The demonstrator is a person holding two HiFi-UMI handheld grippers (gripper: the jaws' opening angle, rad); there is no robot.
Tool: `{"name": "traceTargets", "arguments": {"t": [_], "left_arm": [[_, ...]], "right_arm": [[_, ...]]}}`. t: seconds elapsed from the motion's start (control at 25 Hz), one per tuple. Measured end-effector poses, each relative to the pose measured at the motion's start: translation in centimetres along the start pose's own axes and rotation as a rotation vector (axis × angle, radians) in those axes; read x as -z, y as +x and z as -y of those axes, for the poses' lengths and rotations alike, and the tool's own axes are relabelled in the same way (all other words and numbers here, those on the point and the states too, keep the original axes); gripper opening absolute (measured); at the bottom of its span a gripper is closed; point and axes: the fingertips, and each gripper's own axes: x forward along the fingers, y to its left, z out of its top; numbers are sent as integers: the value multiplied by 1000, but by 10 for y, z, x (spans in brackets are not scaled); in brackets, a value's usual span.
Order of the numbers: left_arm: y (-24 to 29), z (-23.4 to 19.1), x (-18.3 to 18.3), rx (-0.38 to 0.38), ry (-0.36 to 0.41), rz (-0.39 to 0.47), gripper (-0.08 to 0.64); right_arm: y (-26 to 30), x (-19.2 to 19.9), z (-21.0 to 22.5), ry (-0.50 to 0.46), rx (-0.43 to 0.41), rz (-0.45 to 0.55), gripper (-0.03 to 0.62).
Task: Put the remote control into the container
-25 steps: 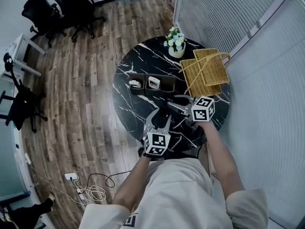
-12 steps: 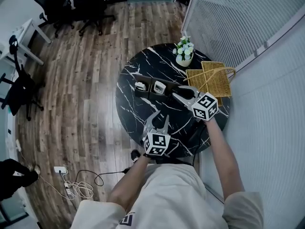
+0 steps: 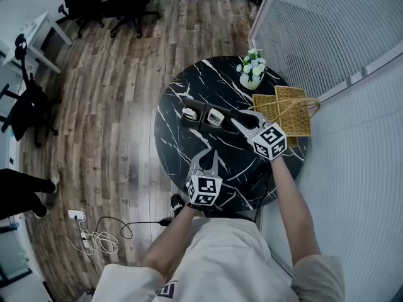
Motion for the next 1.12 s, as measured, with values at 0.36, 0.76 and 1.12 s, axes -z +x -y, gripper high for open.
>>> {"name": "traceTargets", "arguments": {"t": [0.36, 0.76, 1.12], "left_arm": [[13, 1, 19, 9, -57, -54, 3], [12, 4, 19, -3, -113, -53, 3], [5, -3, 21, -25, -122, -55, 3]], "right_arm": [[11, 41, 12, 66, 31, -19, 92], [24, 71, 7, 21, 61, -62, 94], [32, 87, 5, 36, 61, -95, 92]]}}
